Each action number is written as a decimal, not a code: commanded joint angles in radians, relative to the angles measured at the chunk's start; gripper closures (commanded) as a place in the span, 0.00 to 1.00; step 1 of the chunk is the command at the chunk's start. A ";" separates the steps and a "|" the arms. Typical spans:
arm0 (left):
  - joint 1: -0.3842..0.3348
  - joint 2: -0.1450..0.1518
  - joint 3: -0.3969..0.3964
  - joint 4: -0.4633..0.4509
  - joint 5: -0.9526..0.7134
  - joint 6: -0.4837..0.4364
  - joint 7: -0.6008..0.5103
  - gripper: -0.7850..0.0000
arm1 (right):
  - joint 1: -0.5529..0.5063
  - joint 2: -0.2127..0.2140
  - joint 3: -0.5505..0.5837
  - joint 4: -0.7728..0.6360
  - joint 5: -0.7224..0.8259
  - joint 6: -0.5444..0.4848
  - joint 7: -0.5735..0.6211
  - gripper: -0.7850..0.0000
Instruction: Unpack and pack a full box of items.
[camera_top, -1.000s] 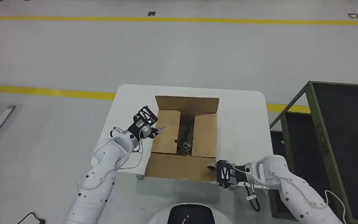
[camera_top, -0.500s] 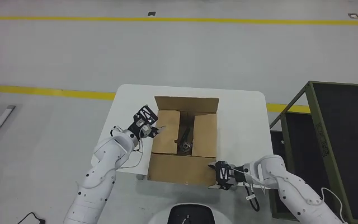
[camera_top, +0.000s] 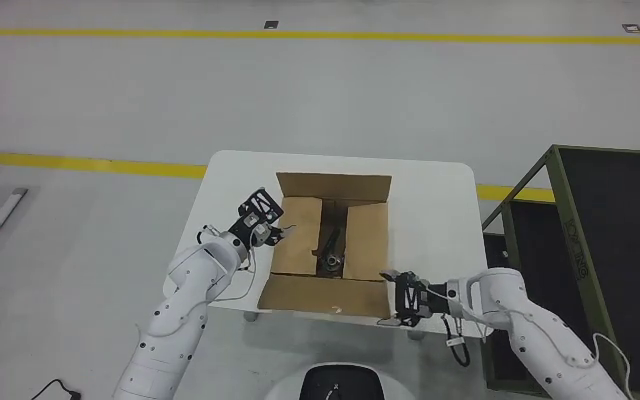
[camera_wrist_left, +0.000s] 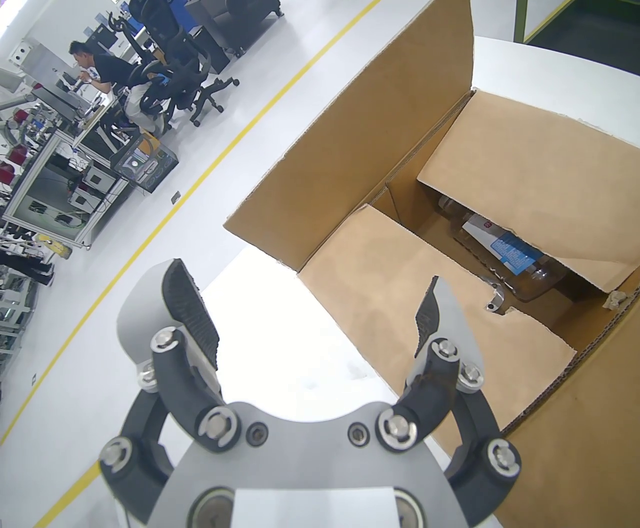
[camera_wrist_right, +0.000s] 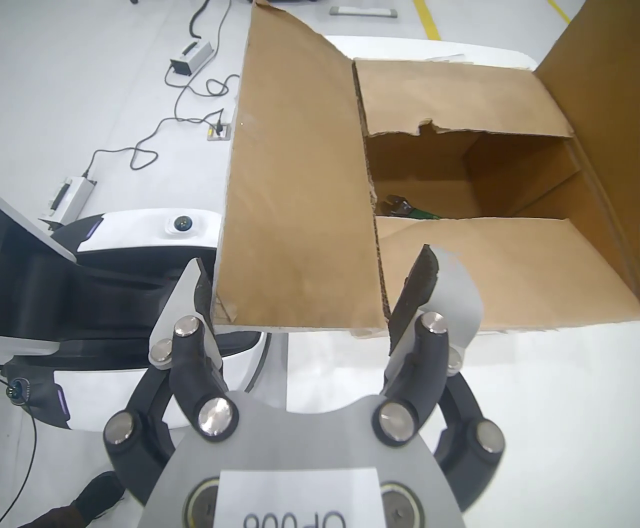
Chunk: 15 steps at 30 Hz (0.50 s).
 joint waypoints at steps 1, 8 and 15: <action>0.000 0.000 0.000 0.000 0.000 0.000 0.000 0.00 | -0.022 0.010 0.039 -0.025 -0.001 -0.012 -0.004 0.09; 0.000 0.000 0.000 0.000 0.000 0.000 0.000 0.00 | -0.119 0.048 0.198 -0.084 0.013 -0.010 -0.039 0.51; 0.000 0.000 0.000 0.000 0.000 0.000 0.000 0.00 | -0.194 0.056 0.278 -0.137 0.025 0.040 -0.124 1.00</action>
